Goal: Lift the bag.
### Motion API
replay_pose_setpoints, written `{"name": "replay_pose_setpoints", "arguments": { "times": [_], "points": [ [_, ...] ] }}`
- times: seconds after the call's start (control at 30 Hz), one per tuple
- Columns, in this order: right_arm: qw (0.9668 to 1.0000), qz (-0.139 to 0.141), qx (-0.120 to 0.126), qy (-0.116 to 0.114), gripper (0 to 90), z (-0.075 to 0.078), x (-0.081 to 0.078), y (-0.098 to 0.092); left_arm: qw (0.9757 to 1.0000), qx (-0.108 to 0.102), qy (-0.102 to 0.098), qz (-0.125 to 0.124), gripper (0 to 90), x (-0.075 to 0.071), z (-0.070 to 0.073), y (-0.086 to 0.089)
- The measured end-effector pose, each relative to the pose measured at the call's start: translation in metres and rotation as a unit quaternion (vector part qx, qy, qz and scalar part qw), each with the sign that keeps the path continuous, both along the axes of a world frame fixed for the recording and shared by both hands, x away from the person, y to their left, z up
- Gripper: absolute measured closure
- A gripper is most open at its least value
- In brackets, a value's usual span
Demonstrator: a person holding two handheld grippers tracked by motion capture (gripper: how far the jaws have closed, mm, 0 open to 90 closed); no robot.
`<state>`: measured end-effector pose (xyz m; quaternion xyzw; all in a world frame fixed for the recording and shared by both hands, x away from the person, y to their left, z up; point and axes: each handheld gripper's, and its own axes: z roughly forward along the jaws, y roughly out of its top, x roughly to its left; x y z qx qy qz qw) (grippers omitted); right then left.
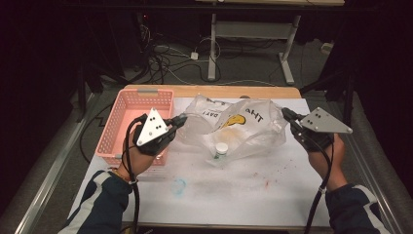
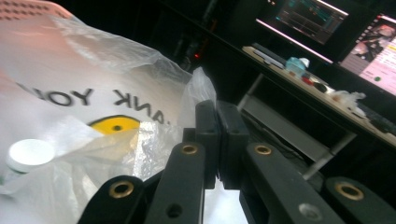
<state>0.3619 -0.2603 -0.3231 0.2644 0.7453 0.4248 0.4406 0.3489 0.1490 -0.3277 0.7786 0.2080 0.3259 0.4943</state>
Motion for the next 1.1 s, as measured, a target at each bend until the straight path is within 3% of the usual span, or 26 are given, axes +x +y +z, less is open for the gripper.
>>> {"name": "replay_pose_setpoints", "arguments": {
  "times": [0.23,0.4,0.6,0.97,1.1],
  "points": [
    [0.9989,-0.034,0.018,0.025,89.8,0.002,0.036,-0.014,0.9994,-0.019,0.018,0.022,86.2,0.028,0.008,0.004],
    [0.9979,-0.038,0.042,0.029,89.8,0.009,0.046,-0.017,0.9990,-0.038,0.011,0.022,86.3,0.034,0.017,0.003],
    [0.9988,-0.037,0.029,0.016,89.8,0.019,0.052,-0.007,0.9991,-0.035,0.000,0.022,86.2,0.042,0.021,-0.006],
    [0.9978,-0.057,0.009,0.031,89.8,0.035,0.093,0.009,0.9990,-0.023,-0.013,0.035,86.1,0.074,0.038,-0.021],
    [0.9969,-0.068,0.003,0.039,89.8,0.037,0.108,0.009,0.9983,-0.032,-0.013,0.046,86.2,0.085,0.046,-0.019]
  ]
}}
